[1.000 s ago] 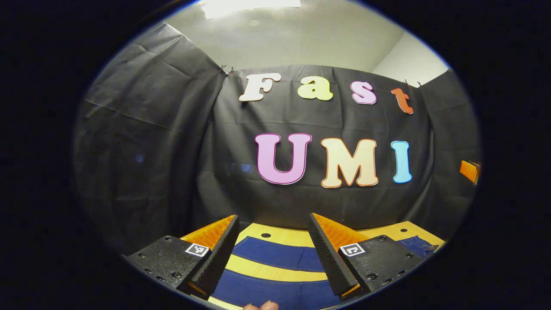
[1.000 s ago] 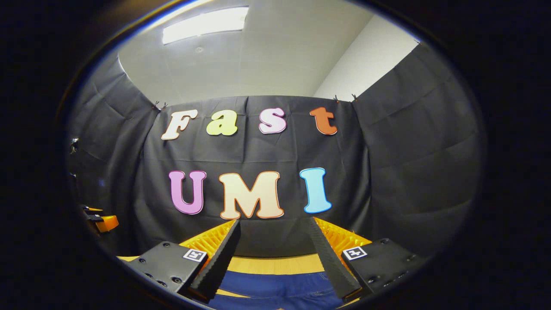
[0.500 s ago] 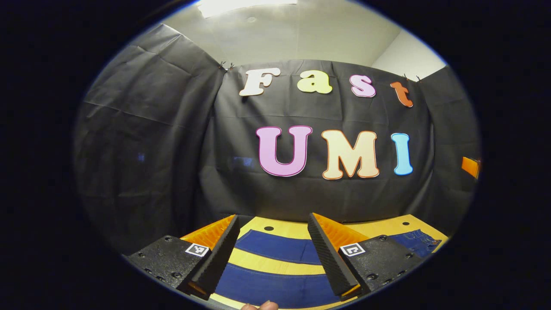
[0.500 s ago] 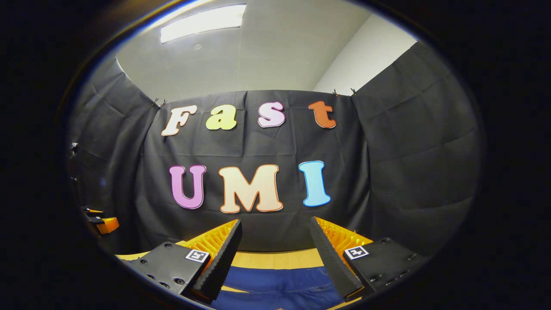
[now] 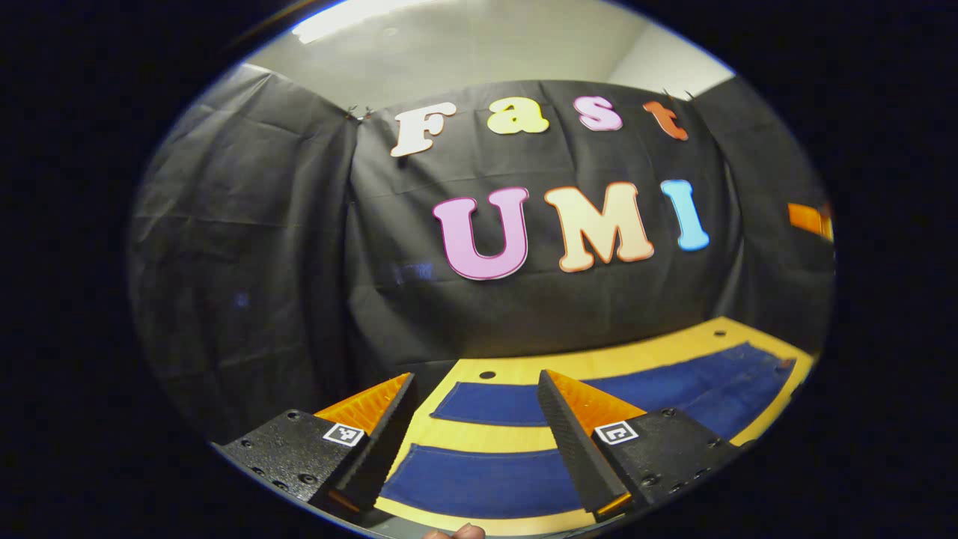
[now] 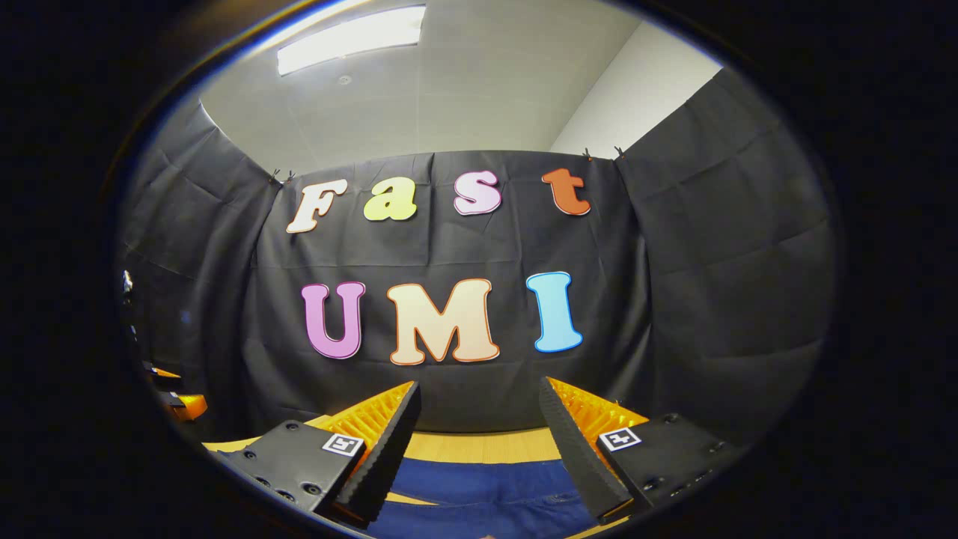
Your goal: Grasp the waist and the cuffs of the jeans and fold them to make the two legs overlap; first hold the waist and fold one-third of the jeans toward the cuffs, then hold the cuffs and fold the remaining one-third in the same direction to finish folding.
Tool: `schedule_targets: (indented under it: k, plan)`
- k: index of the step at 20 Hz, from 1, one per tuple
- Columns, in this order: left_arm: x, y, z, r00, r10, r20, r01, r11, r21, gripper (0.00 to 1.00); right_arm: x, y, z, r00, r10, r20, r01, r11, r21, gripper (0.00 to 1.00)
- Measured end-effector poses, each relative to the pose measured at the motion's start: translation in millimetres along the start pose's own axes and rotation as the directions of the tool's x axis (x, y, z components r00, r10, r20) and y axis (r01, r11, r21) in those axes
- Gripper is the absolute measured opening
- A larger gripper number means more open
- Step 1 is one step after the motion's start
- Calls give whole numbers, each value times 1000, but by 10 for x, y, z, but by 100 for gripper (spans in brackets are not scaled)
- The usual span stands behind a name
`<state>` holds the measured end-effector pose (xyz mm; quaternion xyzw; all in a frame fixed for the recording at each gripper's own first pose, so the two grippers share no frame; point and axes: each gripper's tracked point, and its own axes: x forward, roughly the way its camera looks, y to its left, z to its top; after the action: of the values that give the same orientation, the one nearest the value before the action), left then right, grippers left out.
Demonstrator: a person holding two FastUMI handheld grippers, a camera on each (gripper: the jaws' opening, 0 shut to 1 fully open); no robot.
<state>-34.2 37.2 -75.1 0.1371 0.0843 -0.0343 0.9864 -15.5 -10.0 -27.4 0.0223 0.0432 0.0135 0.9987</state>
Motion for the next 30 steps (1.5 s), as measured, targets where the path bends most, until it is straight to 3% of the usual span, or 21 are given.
schedule_targets:
  k: [1, 4, 7, 9, 13, 18, 22, 25, 26, 28, 30]
  plan:
    - [-5, 37, -82, 1000, -10, -19, 11, 999, 53, 91, 0, 2, -35, 1000, 0, -8, 0, 1000, 4, 98]
    - [-128, 135, -437, 996, -36, -76, 51, 978, 204, 95, -48, 8, -172, 999, -9, -33, 9, 1000, 8, 98]
    - [-189, 171, -771, 989, -68, -135, 111, 933, 343, 95, -103, 30, -316, 998, -16, -59, 17, 1000, 5, 98]
    - [-186, 165, -1073, 977, -98, -188, 172, 886, 431, 95, -154, 42, -390, 998, -25, -65, 25, 1000, -10, 98]
    - [-209, 181, -1686, 938, -144, -314, 312, 743, 592, 95, -224, 95, -557, 994, -33, -100, 30, 999, -36, 98]
    - [-230, 113, -2349, 875, -188, -447, 469, 565, 679, 95, -218, 125, -653, 992, -58, -116, 51, 997, -65, 98]
    - [-162, 18, -2673, 820, -226, -526, 562, 494, 664, 95, -249, 134, -715, 989, -77, -130, 64, 993, -98, 96]
    - [-160, -47, -2902, 764, -240, -599, 634, 454, 626, 95, -285, 114, -723, 987, -93, -131, 77, 990, -122, 96]
    - [-123, -88, -2927, 762, -253, -596, 641, 429, 637, 88, -293, 88, -730, 986, -102, -132, 86, 988, -125, 98]
    - [-70, -115, -2909, 758, -265, -596, 649, 387, 654, 85, -309, 48, -733, 983, -123, -136, 106, 987, -123, 98]
    - [47, -123, -2893, 758, -277, -590, 650, 380, 658, 85, -339, 10, -752, 980, -142, -139, 125, 984, -125, 98]
